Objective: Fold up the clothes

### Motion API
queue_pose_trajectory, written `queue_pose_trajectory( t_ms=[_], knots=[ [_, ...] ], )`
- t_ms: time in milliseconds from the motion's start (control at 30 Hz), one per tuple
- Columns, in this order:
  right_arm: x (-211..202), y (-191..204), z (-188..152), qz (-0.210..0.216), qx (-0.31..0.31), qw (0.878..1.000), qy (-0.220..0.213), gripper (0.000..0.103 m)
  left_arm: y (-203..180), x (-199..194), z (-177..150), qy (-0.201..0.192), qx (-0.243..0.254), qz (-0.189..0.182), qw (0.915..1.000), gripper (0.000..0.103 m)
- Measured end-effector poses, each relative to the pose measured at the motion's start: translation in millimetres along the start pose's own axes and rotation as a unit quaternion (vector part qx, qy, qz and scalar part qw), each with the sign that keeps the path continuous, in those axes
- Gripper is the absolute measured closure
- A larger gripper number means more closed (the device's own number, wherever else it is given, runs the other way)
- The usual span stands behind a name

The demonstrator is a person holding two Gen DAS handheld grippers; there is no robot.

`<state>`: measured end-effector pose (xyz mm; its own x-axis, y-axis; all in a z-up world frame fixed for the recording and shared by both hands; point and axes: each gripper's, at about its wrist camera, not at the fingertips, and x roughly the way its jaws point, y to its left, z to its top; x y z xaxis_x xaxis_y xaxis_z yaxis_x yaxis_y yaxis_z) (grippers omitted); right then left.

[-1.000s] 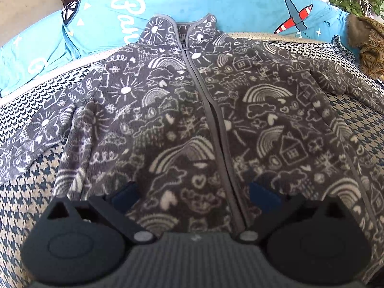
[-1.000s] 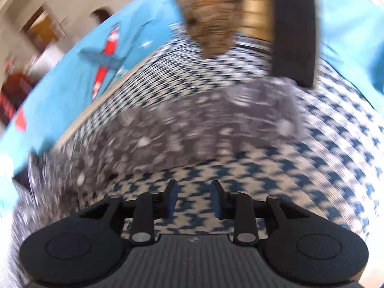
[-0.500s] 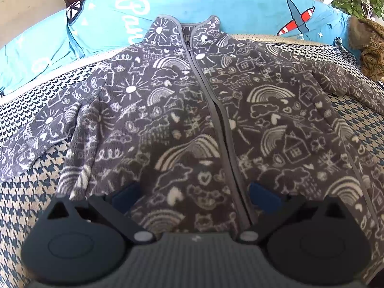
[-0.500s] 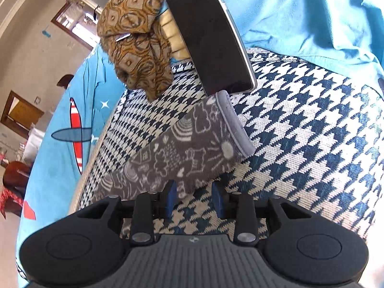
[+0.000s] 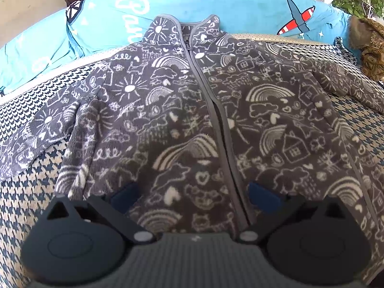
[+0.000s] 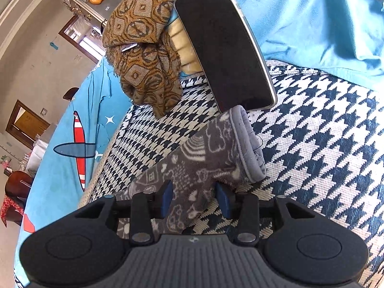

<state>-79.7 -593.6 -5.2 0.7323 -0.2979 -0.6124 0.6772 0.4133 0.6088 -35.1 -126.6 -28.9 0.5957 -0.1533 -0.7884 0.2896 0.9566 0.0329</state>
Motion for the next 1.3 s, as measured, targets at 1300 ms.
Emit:
queue_pose_trajectory(
  t_ms=[1300],
  knots=[
    [0.2,201.8,-110.8,0.295,-0.214,0.928,0.079,0.097,22.5,-12.7,-0.7,-0.012,-0.036,-0.001,0.9993,0.0]
  ],
)
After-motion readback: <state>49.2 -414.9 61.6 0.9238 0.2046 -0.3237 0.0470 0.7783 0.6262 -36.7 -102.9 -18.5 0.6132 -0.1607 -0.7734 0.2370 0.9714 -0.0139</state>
